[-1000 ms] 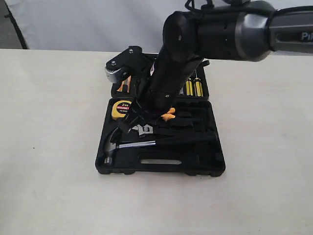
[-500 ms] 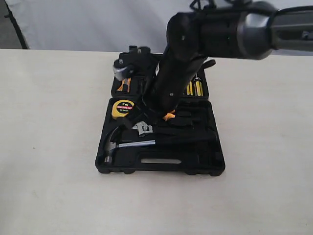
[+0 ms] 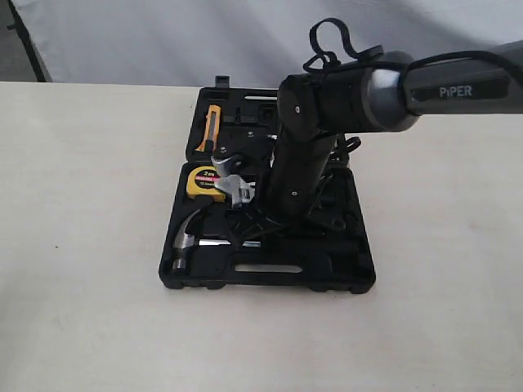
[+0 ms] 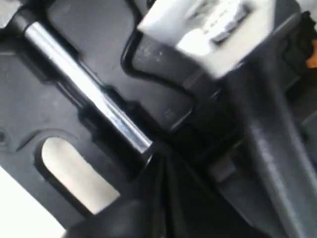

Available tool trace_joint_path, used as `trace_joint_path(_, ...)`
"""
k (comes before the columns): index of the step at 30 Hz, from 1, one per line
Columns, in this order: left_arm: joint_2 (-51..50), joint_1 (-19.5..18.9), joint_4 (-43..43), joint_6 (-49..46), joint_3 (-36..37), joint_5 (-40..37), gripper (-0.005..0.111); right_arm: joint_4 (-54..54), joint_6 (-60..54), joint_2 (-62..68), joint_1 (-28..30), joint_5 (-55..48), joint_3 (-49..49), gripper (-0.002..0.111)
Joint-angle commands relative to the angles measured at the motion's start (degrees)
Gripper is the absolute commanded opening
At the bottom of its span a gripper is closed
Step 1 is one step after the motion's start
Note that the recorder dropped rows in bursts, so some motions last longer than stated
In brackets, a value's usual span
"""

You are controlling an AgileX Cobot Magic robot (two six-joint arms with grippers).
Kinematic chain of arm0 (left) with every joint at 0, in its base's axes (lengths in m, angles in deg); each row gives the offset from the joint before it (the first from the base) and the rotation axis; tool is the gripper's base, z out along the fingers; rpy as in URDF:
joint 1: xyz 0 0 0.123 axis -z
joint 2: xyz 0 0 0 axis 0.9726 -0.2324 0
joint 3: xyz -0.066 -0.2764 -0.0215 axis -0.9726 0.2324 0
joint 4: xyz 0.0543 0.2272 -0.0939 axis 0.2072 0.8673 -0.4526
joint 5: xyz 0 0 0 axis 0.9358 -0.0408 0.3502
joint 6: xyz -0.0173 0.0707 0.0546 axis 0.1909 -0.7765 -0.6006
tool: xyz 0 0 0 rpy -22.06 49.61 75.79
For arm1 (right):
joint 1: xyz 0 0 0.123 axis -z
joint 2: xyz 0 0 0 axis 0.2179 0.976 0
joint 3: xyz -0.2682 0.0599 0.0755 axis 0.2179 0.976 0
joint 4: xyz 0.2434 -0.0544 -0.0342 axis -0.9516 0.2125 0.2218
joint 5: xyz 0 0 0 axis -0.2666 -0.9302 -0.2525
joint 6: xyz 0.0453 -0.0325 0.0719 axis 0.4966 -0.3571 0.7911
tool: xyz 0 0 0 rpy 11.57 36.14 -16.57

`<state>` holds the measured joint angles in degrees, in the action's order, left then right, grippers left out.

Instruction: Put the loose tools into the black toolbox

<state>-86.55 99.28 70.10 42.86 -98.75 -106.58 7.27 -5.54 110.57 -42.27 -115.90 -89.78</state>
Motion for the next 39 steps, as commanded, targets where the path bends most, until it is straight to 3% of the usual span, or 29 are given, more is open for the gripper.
trace_joint_path(1, 0.5, -0.2, -0.8, 0.6, 0.5, 1.0, 0.001, 0.2, 0.3, -3.5, 0.2, -0.6, -1.8, 0.000)
trace_joint_path(9, 0.5, -0.2, -0.8, 0.6, 0.5, 1.0, 0.001, -0.8, 0.9, -12.4, 0.2, 0.9, -2.2, 0.000)
trace_joint_path(14, 0.5, -0.2, -0.8, 0.6, 0.5, 1.0, 0.001, -3.4, 0.7, -4.5, 0.1, 10.4, -2.2, 0.000)
trace_joint_path(21, 0.5, -0.2, -0.8, 0.6, 0.5, 1.0, 0.001, -5.3, -0.2, 6.8, 0.2, 14.2, -2.3, 0.000)
trace_joint_path(27, 0.5, -0.2, -0.8, 0.6, 0.5, 1.0, 0.001, -5.1, -0.2, -0.6, 0.2, 12.3, -2.3, 0.000)
trace_joint_path(31, 0.5, -0.2, -0.8, 0.6, 0.5, 1.0, 0.001, -5.1, 0.3, -8.3, 0.2, 5.3, -1.9, 0.000)
trace_joint_path(39, 0.5, -0.2, -0.8, 0.6, 0.5, 1.0, 0.001, 0.6, 14.6, -32.4, 3.0, 16.8, 25.8, 0.000)
